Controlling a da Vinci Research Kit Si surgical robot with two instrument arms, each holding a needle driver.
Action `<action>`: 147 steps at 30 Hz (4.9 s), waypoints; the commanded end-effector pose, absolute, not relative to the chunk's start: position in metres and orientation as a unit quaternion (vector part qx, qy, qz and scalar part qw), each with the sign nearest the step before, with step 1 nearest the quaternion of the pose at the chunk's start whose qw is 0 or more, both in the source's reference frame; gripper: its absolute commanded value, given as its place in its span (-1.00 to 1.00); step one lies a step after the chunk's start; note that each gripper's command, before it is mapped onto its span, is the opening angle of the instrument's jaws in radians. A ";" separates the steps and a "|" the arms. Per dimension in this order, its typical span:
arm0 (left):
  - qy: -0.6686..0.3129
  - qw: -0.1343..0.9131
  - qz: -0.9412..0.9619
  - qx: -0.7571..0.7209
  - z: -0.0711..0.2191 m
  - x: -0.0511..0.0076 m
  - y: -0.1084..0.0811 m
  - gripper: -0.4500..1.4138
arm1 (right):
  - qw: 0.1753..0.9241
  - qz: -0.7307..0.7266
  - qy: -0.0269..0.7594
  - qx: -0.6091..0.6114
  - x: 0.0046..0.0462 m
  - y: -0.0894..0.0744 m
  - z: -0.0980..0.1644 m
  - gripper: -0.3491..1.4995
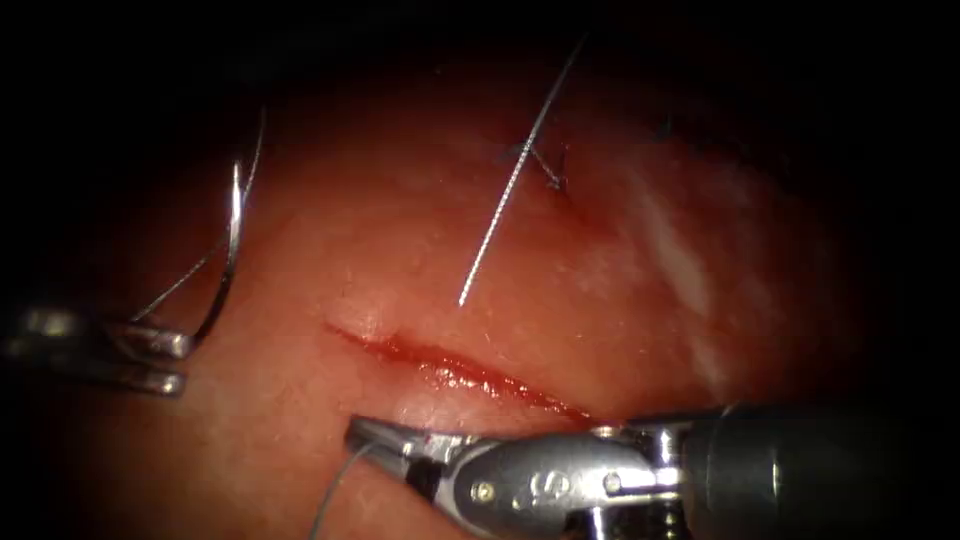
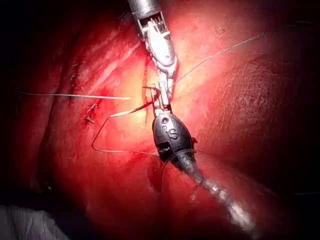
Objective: Wound Closure
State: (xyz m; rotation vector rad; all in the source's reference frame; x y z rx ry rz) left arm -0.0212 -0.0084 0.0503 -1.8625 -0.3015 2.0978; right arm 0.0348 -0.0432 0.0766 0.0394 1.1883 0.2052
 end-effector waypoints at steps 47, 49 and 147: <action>-0.105 0.159 0.734 -0.652 0.051 -0.0217 -0.009 -1.00 | 0.838 0.127 0.530 -0.018 0.0207 -0.048 0.072 0.71; -0.105 0.159 0.734 -0.652 0.051 -0.0216 -0.009 -1.00 | 0.837 0.135 0.530 -0.025 0.0215 -0.047 0.073 0.69; -0.106 0.159 0.733 -0.652 0.051 -0.0214 -0.009 -1.00 | 0.835 0.143 0.531 -0.021 0.0257 -0.046 0.074 0.67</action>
